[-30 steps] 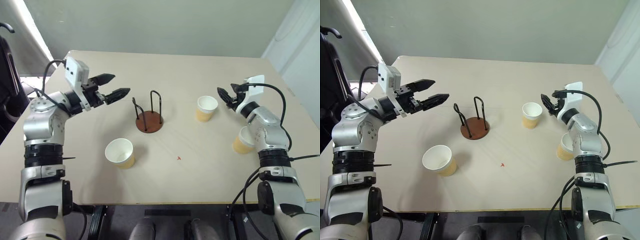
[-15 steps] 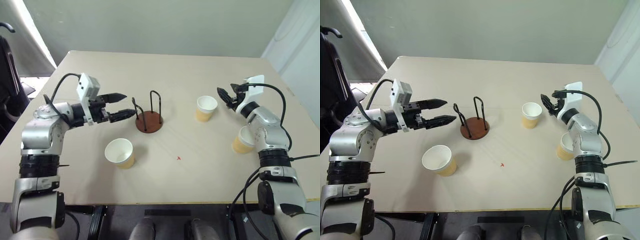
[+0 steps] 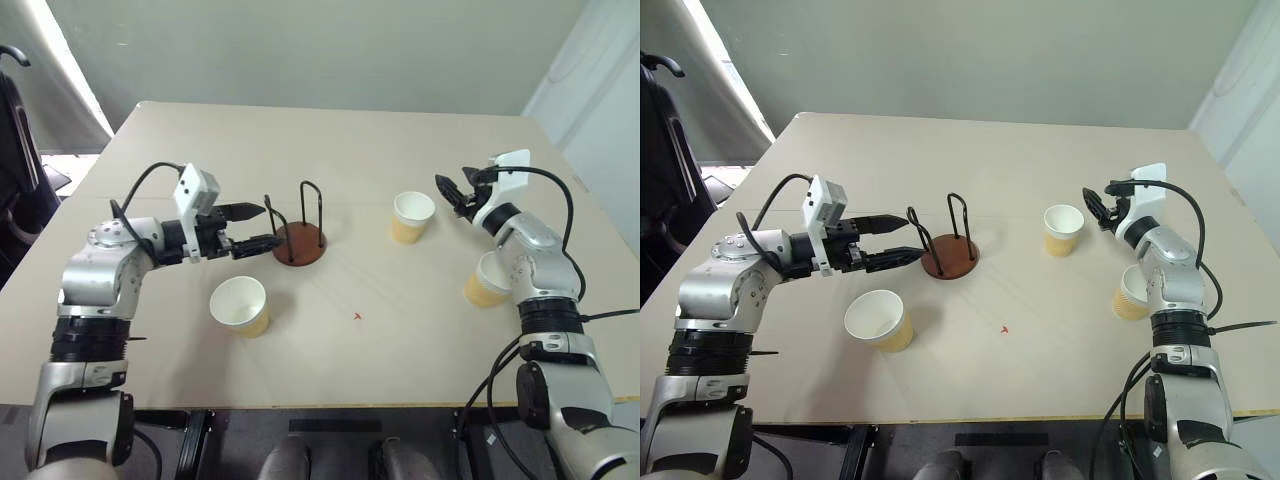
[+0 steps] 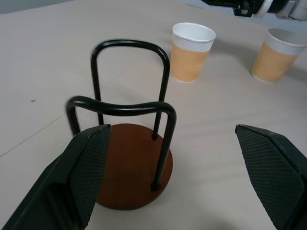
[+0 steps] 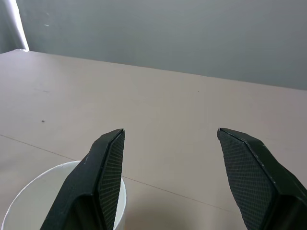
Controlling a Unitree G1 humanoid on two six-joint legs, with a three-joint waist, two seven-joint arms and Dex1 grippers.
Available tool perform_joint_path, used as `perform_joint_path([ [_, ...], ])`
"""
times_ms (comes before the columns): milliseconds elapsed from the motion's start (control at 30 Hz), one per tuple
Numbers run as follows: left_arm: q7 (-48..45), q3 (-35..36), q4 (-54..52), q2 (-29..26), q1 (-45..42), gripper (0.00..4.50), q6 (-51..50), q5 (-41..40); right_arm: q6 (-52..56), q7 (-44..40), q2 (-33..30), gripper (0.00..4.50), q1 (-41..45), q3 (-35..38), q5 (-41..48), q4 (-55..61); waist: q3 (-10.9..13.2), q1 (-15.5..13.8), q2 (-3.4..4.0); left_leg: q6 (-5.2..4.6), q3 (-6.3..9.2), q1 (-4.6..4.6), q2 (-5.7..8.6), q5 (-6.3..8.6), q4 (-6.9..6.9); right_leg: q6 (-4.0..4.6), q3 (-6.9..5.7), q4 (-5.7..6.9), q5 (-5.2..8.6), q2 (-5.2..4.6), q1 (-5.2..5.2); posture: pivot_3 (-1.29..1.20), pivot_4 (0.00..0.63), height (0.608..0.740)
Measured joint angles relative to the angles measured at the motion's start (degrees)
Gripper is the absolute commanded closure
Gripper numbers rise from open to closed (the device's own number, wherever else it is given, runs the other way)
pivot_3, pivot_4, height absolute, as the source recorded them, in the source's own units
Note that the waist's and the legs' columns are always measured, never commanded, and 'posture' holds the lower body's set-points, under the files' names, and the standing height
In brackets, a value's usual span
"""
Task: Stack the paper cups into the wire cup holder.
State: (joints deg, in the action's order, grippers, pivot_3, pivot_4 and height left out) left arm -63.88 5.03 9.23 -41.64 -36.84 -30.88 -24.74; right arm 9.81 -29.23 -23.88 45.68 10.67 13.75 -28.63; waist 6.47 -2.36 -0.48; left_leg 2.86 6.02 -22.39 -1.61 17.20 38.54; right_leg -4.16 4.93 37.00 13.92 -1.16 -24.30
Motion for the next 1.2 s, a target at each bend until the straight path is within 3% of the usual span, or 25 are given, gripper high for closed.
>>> perform_joint_path([
  [300, 1.8, -1.35, -0.01, 2.93, 0.57, 0.22, 0.44, 0.17, 0.0, 0.0, -0.29, 1.41, -0.01, 0.0, 0.0, 0.01, 0.0, 0.13, 0.0, 0.0, -0.01, 0.0, -0.01, 0.0, 0.01, 0.0, -0.01, 0.01, 0.0, 0.01, 0.01, 0.0, 0.15, 0.74],
  [400, 2.03, -1.55, 0.01, 3.66, 0.57, 0.97, 0.94, 0.29, 0.0, 0.0, -0.38, 1.41, -0.01, 0.0, 0.0, 0.01, 0.0, 0.13, 0.0, 0.0, -0.01, 0.0, -0.01, 0.0, 0.04, 0.0, 0.0, 0.01, 0.0, 0.0, 0.02, 0.0, 0.15, 0.74],
  [700, 5.58, -4.14, 3.46, 7.22, 0.03, 4.37, 6.11, 4.68, 0.01, 0.02, -0.38, 1.41, -0.17, 0.0, 0.01, 0.15, 0.0, 0.14, 0.0, 0.0, -0.01, 0.0, -0.01, 0.0, 0.09, 0.0, 0.01, 0.01, 0.0, 0.0, 0.02, 0.0, 0.15, 0.74],
  [1200, 4.0, -3.65, 14.43, 8.43, -2.49, 4.47, 18.73, 6.63, 0.37, 0.07, -0.4, 1.41, -1.17, 0.01, 0.03, 1.9, -0.05, 0.22, 0.08, 0.0, -0.02, 0.04, -0.01, 0.0, 0.26, 0.01, 0.0, 0.04, -0.01, 0.01, 0.02, 0.0, 0.15, 0.74],
])
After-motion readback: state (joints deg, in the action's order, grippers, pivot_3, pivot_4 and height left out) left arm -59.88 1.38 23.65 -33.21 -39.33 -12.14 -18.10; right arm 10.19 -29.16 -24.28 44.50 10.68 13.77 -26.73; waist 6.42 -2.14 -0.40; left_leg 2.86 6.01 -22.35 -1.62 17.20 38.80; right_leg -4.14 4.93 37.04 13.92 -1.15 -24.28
